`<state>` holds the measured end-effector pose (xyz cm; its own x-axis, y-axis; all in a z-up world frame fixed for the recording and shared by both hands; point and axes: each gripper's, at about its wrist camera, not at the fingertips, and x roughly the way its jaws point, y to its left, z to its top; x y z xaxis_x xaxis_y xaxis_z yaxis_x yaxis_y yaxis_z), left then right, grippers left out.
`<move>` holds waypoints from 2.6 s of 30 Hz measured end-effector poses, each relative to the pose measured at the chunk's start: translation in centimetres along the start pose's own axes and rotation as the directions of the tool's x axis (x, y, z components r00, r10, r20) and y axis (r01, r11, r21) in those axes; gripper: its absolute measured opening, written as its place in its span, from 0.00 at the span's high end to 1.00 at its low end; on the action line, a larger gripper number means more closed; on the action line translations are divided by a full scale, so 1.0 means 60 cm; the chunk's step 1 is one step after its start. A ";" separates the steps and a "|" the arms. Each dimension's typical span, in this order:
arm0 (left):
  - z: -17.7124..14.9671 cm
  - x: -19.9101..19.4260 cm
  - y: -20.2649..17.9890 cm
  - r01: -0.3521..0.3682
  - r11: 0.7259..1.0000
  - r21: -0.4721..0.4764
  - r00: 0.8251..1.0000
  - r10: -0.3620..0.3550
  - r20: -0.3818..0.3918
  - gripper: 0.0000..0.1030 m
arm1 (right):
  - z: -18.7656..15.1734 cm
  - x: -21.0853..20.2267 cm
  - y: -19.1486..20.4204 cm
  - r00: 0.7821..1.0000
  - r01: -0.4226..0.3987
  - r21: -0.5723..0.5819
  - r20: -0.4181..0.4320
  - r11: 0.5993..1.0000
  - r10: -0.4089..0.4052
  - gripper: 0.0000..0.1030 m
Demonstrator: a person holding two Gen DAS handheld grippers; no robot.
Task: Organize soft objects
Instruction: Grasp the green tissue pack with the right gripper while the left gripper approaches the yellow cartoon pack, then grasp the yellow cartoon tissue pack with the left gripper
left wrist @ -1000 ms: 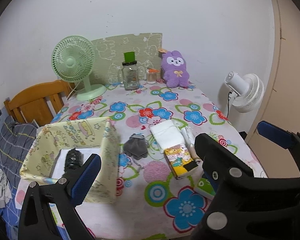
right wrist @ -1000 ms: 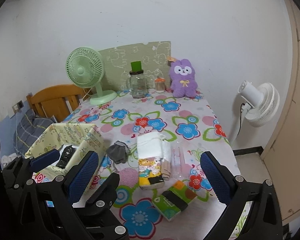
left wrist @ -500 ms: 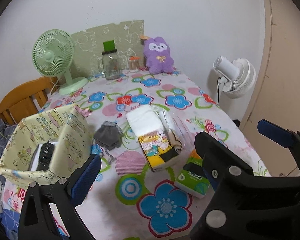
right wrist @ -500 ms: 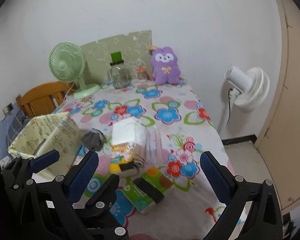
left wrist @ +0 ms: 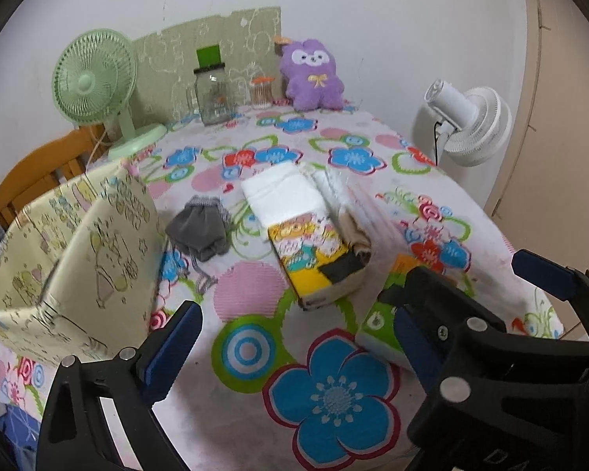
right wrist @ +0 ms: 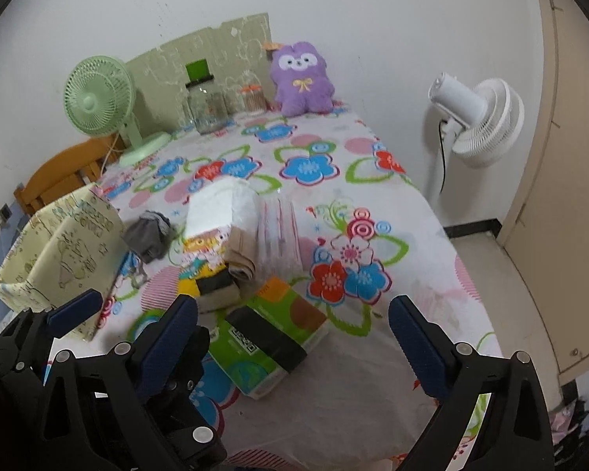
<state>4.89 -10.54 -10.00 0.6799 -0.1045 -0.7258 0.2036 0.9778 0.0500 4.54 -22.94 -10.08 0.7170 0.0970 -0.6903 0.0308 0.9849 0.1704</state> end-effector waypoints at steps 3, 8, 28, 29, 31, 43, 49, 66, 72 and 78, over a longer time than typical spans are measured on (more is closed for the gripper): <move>-0.004 0.014 0.011 -0.011 1.000 -0.023 0.999 0.010 -0.032 0.09 | -0.004 0.013 0.005 1.000 -0.003 0.007 -0.028 1.000 0.003 0.04; -0.012 0.031 0.024 -0.042 0.998 -0.039 0.997 0.040 -0.059 0.09 | -0.010 0.034 0.016 0.998 -0.011 0.004 -0.068 1.000 0.011 0.04; -0.024 0.057 0.013 -0.025 1.000 -0.016 0.993 0.023 -0.115 0.08 | -0.021 0.075 0.033 0.991 -0.013 0.008 -0.135 1.000 0.014 0.31; -0.023 0.057 0.011 -0.030 0.999 -0.011 0.993 0.028 -0.110 0.09 | -0.021 0.074 0.031 0.991 0.004 0.003 -0.131 1.000 -0.003 0.42; -0.020 0.057 0.006 -0.030 1.000 -0.002 0.994 0.030 -0.107 0.09 | -0.020 0.072 0.026 0.992 -0.001 -0.003 -0.130 1.000 0.000 0.44; 0.008 0.065 -0.021 -0.005 1.000 -0.007 0.997 0.004 -0.080 0.09 | 0.001 0.054 -0.012 0.996 0.031 0.022 -0.087 0.999 -0.029 0.50; 0.025 0.076 -0.025 -0.004 1.000 -0.015 0.997 0.003 -0.075 0.13 | 0.015 0.058 -0.022 0.996 0.037 0.027 -0.078 0.999 -0.035 0.50; 0.040 0.112 -0.012 0.013 0.998 -0.067 0.994 -0.020 -0.106 0.36 | 0.035 0.086 -0.022 0.995 0.041 0.030 -0.091 0.999 -0.038 0.50; 0.037 0.104 -0.013 0.030 0.998 -0.053 0.994 -0.036 -0.100 0.46 | 0.034 0.087 -0.010 0.995 0.036 0.013 -0.094 0.999 -0.034 0.50; 0.030 0.091 -0.008 0.032 0.998 -0.056 0.995 -0.037 -0.096 0.47 | 0.028 0.079 0.002 0.995 0.026 0.003 -0.093 1.000 -0.026 0.50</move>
<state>9.78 -11.91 -12.75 0.6011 -0.1229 -0.7897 0.1856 0.9826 -0.0117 9.12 -22.63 -12.18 0.6483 0.0843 -0.7567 0.0517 0.9867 0.1542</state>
